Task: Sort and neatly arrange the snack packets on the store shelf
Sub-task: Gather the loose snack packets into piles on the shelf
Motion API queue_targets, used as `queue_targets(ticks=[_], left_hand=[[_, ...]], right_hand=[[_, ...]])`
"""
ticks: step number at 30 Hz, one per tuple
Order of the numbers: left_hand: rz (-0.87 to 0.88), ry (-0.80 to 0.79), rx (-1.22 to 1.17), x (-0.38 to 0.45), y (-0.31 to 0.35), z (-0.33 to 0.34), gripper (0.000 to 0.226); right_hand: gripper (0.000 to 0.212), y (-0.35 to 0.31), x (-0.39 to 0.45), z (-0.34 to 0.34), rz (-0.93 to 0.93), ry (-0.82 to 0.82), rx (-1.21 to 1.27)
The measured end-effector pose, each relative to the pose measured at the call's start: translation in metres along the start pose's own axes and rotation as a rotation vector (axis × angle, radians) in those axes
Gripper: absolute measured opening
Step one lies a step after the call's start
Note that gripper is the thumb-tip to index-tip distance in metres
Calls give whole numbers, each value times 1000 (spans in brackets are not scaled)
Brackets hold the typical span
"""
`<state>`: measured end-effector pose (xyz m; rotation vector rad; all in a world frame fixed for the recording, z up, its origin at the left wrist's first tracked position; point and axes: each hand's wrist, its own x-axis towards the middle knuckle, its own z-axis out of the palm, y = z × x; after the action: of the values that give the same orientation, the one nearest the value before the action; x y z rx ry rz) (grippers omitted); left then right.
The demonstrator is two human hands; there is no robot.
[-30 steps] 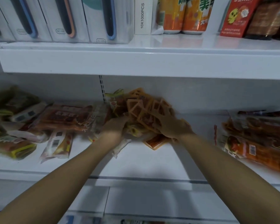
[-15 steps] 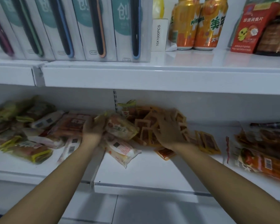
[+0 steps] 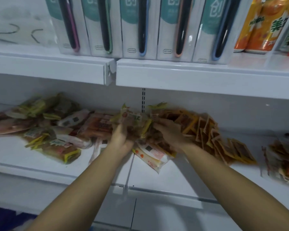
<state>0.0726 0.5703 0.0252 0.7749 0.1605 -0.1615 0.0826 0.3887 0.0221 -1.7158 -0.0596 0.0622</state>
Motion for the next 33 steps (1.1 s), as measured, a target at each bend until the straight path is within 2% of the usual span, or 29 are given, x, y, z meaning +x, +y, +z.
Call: queue_targets(ticks=[1,3,5,6,8,11,17,19,21,23,26,29,33], left_hand=[[14,12,8,4,0,-4,48],[48,64,31,6,0,-10,54],[68,84,72,5,0,-17,46],[57,61,84,6,-1,-21,43],[11,40,70,5,1,-26,39],[-25,17,60,6,6,-32,37],[-110,-91,43,-2,-6,-31,34],[-133,-154,48,-6,-14,-26,36],[-174,-186,18,-4,-20,-24,40],[-223,-212,-22,0,-20,-23,48],[-269,-255,-49,0,-13,-19,60],[-255,-269,-36,-1,-8,-17,54],[-233,-222,9,-1,-6,-15,60]], right_hand=[[23,1,8,-5,-41,86,-134],[43,-2,28,-17,-66,281,-286],[61,-11,47,-21,-43,323,-311],[62,-15,56,-21,-15,296,-338],[44,-18,67,-20,22,249,-422],[14,-15,70,-16,-44,370,-449],[9,-8,18,-2,-262,602,-277],[17,-12,-3,9,-337,633,-177],[29,-16,-23,17,-401,618,-25],[32,-16,-43,22,-475,565,8],[28,-7,-67,28,-470,484,-95],[17,2,-77,32,-428,374,-177],[20,2,-87,37,-413,265,-257]])
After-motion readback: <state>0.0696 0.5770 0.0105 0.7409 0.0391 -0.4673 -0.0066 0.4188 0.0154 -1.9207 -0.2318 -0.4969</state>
